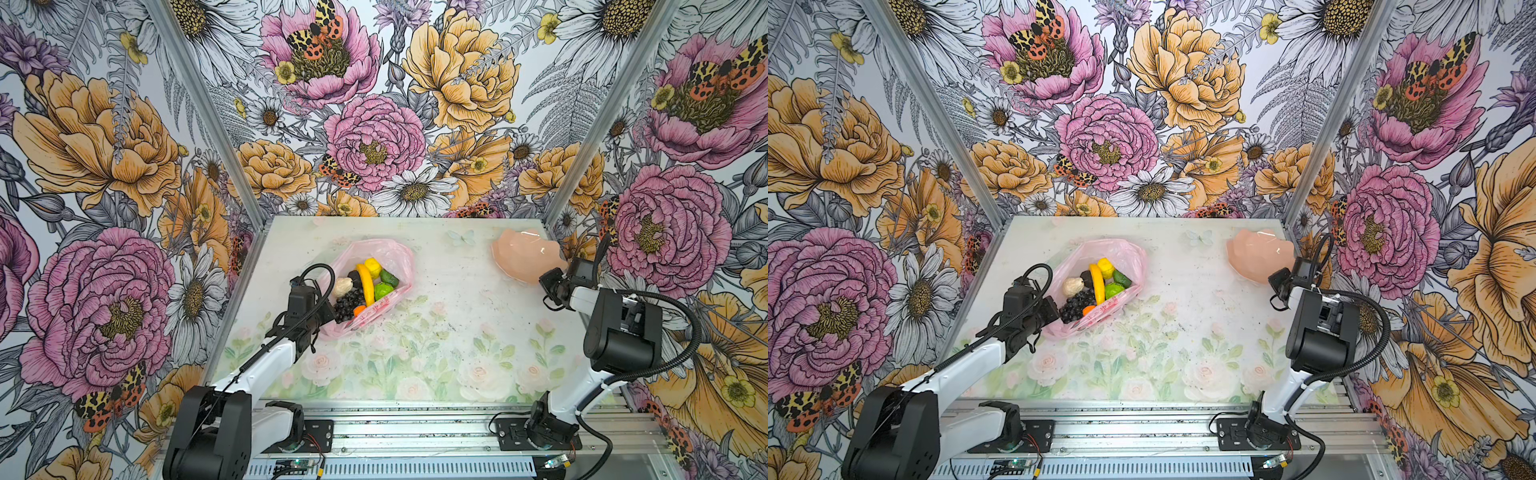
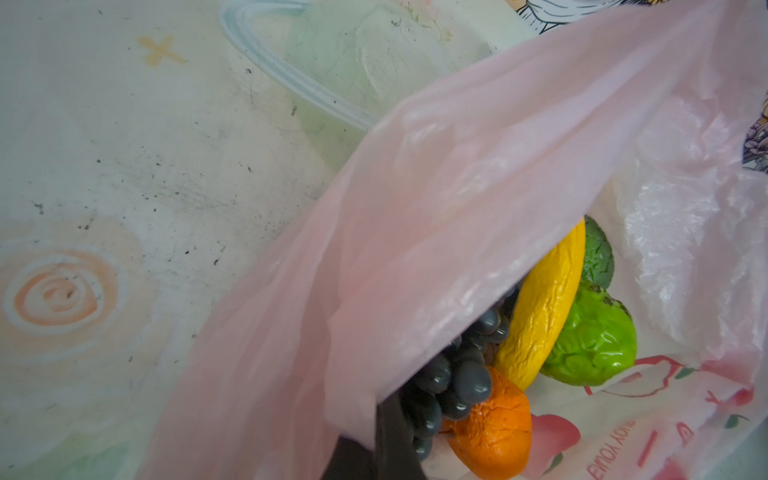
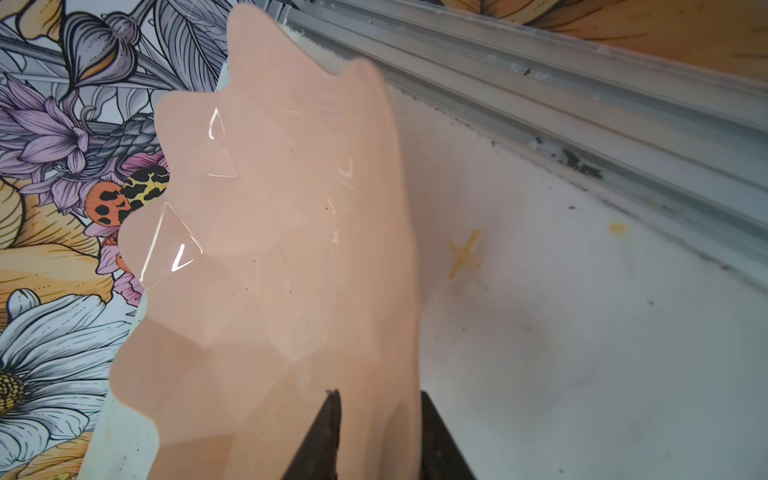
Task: Take the fake fruits out of the plastic bag
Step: 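Grasp the pink scalloped bowl rim with the right gripper, then drag the pink bowl with the right gripper to beside the bag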
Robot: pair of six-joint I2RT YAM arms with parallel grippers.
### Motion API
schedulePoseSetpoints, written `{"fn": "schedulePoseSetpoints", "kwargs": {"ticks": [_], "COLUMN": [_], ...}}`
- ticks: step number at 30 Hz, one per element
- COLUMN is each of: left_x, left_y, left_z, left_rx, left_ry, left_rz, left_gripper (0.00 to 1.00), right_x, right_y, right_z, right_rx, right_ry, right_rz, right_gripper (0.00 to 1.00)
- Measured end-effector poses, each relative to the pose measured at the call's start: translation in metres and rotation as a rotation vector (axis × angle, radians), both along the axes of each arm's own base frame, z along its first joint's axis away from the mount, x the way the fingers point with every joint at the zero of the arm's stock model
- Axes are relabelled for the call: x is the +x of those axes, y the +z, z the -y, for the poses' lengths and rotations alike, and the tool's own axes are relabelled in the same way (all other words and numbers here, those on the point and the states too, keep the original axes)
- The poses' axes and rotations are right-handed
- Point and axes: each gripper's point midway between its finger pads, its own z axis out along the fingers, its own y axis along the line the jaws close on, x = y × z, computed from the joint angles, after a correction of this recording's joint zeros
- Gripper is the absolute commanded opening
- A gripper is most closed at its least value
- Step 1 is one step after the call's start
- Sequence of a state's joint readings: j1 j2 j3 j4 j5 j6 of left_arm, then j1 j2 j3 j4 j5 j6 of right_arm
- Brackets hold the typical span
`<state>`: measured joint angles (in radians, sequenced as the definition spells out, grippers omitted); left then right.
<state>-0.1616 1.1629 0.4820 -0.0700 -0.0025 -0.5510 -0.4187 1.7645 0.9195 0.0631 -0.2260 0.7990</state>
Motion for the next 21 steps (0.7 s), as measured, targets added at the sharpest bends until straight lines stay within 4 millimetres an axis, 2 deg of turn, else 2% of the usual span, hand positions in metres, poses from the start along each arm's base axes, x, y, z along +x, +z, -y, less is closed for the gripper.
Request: {"fn": "schedulePoseSetpoints", "kwargs": {"ticks": [4, 7, 11, 21], "left_x": [0.000, 0.000, 0.000, -0.001], "left_y": [0.000, 0.000, -0.001, -0.006], "left_z": [0.000, 0.000, 0.000, 0.000], "left_rx": [0.000, 0.000, 0.001, 0.004], "left_ry": [0.000, 0.000, 0.000, 0.000], "left_rz": [0.000, 0.000, -0.002, -0.020], "left_gripper": [0.00, 0.00, 0.00, 0.00], "right_x": [0.002, 0.007, 0.006, -0.018], "right_y": [0.002, 0.008, 0.009, 0.015], "right_z": [0.000, -0.001, -0.006, -0.037], "right_rx": [0.003, 0.004, 0.014, 0.073], "right_ry": [0.003, 0.018, 0.035, 0.118], "right_rz": [0.012, 0.045, 0.056, 0.075], "right_gripper": [0.06, 0.00, 0.00, 0.00]}}
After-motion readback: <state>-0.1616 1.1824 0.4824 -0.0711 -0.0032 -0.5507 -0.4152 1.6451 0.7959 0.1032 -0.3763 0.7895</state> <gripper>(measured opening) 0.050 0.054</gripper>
